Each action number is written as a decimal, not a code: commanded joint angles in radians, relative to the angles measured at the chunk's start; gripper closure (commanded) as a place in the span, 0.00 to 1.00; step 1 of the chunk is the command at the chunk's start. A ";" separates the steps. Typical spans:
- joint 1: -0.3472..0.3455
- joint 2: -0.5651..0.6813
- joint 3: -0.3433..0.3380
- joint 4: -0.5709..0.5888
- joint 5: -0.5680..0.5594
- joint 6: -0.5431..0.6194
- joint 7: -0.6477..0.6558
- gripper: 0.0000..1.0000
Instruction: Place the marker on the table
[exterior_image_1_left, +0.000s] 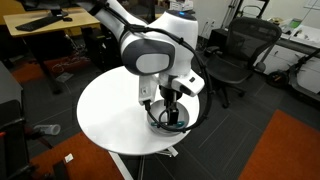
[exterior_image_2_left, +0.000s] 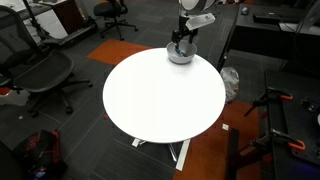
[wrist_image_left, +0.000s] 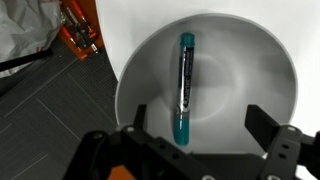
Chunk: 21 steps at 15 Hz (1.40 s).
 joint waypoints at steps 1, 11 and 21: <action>-0.017 0.039 0.017 0.053 0.028 -0.003 -0.037 0.00; -0.018 0.148 0.011 0.146 0.014 0.001 -0.034 0.00; -0.041 0.234 0.010 0.255 0.013 -0.012 -0.033 0.71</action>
